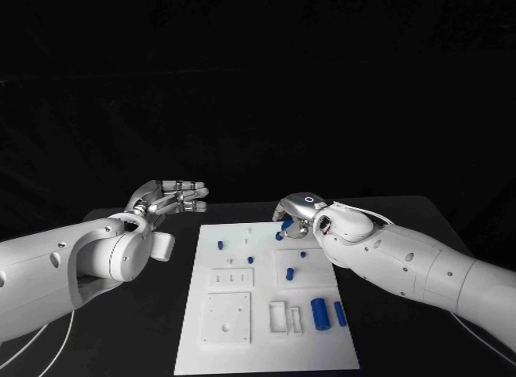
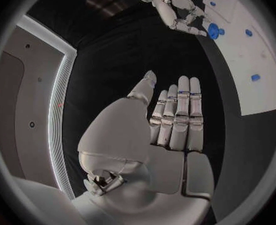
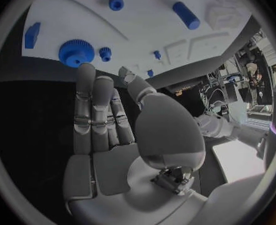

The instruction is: Assemble the parts on the task board

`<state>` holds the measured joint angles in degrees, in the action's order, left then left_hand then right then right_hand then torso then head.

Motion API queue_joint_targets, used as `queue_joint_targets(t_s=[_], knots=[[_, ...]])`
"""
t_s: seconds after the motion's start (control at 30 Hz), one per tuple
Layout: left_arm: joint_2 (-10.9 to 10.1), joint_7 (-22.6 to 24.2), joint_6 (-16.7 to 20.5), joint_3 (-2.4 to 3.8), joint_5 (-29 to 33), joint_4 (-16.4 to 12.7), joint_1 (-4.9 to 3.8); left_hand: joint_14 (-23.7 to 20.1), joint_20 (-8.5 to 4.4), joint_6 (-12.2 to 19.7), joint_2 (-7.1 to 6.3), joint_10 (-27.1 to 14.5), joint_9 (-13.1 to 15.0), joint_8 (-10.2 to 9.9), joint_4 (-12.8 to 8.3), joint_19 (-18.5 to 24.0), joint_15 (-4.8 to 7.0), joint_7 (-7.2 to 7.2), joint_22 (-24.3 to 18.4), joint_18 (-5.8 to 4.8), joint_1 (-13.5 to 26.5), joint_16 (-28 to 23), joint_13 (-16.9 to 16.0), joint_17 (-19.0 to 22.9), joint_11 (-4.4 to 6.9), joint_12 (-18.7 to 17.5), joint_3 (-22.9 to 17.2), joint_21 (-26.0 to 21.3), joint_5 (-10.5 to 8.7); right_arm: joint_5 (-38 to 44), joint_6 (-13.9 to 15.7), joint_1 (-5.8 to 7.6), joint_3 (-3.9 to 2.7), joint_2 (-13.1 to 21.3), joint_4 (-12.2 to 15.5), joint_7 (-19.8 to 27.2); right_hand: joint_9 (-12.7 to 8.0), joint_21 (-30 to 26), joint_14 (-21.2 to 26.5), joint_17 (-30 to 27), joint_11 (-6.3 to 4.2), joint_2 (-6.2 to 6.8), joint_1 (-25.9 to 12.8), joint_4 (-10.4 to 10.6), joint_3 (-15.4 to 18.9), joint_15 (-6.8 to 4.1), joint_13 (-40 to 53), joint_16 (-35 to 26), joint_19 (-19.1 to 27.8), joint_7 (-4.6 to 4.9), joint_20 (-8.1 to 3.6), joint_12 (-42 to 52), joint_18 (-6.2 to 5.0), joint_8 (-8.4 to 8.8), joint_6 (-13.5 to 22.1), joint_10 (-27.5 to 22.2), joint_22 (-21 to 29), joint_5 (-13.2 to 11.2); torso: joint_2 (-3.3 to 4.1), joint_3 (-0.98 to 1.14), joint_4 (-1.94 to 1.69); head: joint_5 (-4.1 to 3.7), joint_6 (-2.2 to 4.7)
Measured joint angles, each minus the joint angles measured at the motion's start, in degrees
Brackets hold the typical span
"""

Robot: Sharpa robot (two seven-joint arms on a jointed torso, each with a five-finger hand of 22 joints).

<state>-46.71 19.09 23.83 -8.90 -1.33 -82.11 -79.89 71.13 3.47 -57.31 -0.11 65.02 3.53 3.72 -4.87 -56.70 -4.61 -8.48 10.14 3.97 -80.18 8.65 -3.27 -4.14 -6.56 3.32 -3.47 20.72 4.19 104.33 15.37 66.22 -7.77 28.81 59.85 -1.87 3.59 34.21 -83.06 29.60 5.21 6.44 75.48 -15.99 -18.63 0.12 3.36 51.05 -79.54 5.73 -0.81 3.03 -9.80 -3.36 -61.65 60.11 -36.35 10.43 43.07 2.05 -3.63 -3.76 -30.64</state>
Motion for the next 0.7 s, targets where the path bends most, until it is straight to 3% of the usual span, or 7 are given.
queue_joint_targets(t_s=[0.4, 0.7], knots=[[0.2, 0.0, -0.3, -0.01, -0.1, 0.2, -0.01, 0.0, 0.21, 0.0, 0.26, -0.2, 0.0, 0.0, -0.1, 0.2, 0.00, 0.00, -0.1, 0.00, 0.3, -0.2, 0.0, 0.0, -0.21, 0.0, 0.1, 0.0, 0.20, 2.7, 0.0, 0.01, 0.36, -0.5, -0.1, -1.3, 0.0, -3.0, 0.0, -0.3, -0.12, 0.36, -0.4, -0.1, -3.3, -0.01, 0.0, 0.8, -0.5, 0.00, -0.10, 0.0, 0.08, 0.00, 0.0, 0.5, -5.8, -0.7, 0.77, 0.04, -0.04, 0.42, -0.15], [0.2, 0.0, -0.5, 0.00, -0.1, 0.0, -0.02, 0.0, 0.21, 0.0, 0.26, -0.2, 0.0, 0.0, -0.2, 0.2, 0.00, 0.00, -0.2, 0.00, 0.3, -0.2, 0.0, 0.0, -0.21, 0.0, 0.2, 0.0, 0.20, 3.4, -0.4, 0.01, 0.75, -0.8, -1.0, -1.6, 0.0, -4.0, 0.1, -0.3, 0.01, 0.74, -0.7, -0.2, -6.5, -0.13, 0.0, 1.2, -0.5, 0.22, -0.10, 0.0, 0.20, 0.00, -0.2, 1.9, -8.4, -1.1, 1.35, 0.03, -0.24, 0.29, 0.15]])
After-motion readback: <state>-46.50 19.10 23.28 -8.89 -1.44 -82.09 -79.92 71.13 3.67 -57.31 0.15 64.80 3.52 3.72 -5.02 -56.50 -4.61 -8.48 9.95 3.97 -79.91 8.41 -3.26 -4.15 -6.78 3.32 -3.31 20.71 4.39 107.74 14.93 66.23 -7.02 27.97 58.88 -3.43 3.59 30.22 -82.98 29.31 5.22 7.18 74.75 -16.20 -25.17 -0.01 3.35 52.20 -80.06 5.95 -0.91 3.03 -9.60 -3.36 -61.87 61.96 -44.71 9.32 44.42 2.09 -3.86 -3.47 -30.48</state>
